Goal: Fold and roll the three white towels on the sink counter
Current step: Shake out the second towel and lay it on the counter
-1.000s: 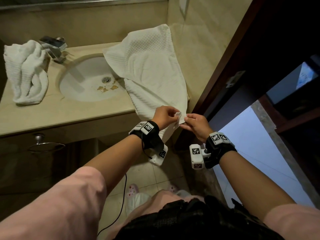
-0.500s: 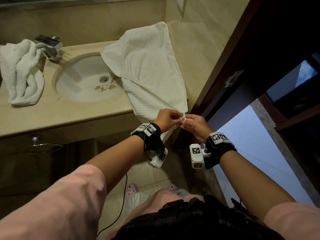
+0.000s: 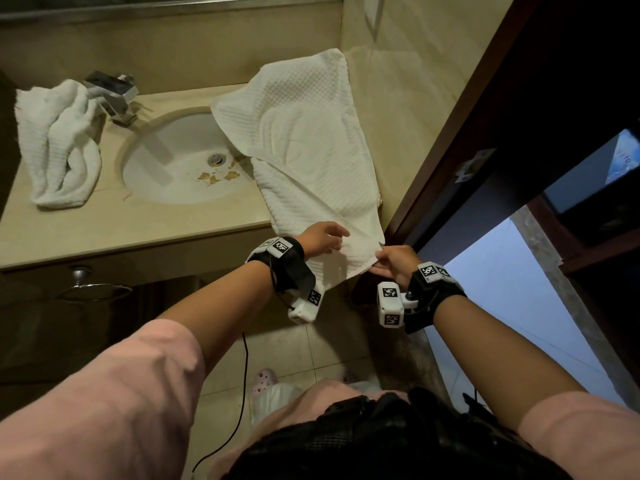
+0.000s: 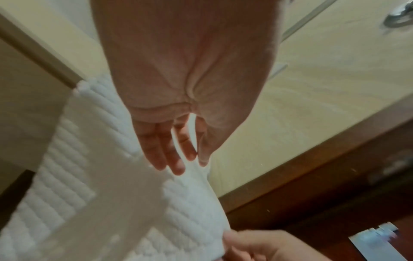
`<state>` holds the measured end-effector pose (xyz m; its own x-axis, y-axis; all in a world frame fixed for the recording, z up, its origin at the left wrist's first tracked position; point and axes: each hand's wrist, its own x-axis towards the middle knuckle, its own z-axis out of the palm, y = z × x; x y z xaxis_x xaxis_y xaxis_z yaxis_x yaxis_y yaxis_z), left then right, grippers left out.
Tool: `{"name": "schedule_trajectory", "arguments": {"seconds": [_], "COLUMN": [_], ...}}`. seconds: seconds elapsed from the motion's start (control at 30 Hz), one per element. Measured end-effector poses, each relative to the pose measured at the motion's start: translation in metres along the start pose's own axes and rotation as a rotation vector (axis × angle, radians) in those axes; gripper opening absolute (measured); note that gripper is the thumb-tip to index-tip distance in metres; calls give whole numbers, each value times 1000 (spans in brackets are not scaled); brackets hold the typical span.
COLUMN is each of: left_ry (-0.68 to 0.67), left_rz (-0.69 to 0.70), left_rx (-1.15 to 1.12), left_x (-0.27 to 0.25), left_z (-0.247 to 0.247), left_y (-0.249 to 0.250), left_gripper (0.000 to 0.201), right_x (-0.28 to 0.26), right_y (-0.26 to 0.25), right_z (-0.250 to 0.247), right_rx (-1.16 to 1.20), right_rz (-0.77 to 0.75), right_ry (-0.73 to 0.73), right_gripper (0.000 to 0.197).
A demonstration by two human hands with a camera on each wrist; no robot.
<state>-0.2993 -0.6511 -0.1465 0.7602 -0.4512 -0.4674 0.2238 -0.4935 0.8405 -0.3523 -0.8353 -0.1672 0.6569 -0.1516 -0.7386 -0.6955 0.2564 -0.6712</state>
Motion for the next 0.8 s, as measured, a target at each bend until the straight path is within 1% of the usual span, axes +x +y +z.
{"name": "schedule_trajectory", "arguments": {"seconds": [0.07, 0.17, 0.2, 0.27, 0.3, 0.33, 0.43, 0.47, 0.53, 0.57, 0.6, 0.63, 0.67, 0.7, 0.73, 0.77, 0.8], "left_ry": [21, 98, 122, 170, 196, 230, 347, 379, 426, 453, 470, 484, 493, 507, 526, 532, 539], "left_rz": [-103, -222, -254, -303, -321, -336, -371, -375, -374, -375, -379, -377, -366, -357, -350, -360, -375], "left_rx": [-23, -99, -116, -139, -155, -171, -196, -198, -202, -216, -233, -249, -272, -299, -336, -359, -368], "left_x": [3, 10, 11, 14, 14, 15, 18, 20, 25, 28, 30, 31, 35, 40, 45, 49, 58], "left_z": [-12, -30, -35, -46, -51, -56, -75, -82, -98, -107, -115, -123, -132, -142, -151, -162, -175], "left_y": [-9, -21, -24, -30, -31, -32, -33, -34, -35, -33, -31, -26, -23, -18, -13, -8, -9], "left_gripper": [26, 20, 19, 18, 17, 16, 20, 24, 27, 27, 27, 29, 30, 30, 26, 19, 17], "right_x": [7, 17, 21, 28, 31, 36, 48, 54, 63, 59, 64, 62, 72, 73, 76, 73, 85], "right_y": [0, -1, -1, -2, -3, -3, -2, 0, -2, -7, -9, -17, -20, -26, -32, -40, -42], "right_z": [0, 2, 1, 0, 0, 1, -2, -4, -5, -3, -2, 2, 2, 6, 7, 12, 10], "right_rx": [-34, -136, -166, -268, -321, -357, -449, -461, -553, -624, -751, -896, -1022, -1229, -1342, -1408, -1440], "right_rz": [69, 113, 120, 133, 145, 146, 167, 162, 117, 113, 103, 140, 137, 98, 85, 98, 71], "right_ry": [52, 121, 139, 125, 74, 57, 125, 128, 60, 25, 2, -16, -59, -104, -125, -146, -163], "right_gripper": [33, 16, 15, 23, 24, 25, 27, 24, 18, 20, 23, 23, 20, 16, 11, 9, 10]}}
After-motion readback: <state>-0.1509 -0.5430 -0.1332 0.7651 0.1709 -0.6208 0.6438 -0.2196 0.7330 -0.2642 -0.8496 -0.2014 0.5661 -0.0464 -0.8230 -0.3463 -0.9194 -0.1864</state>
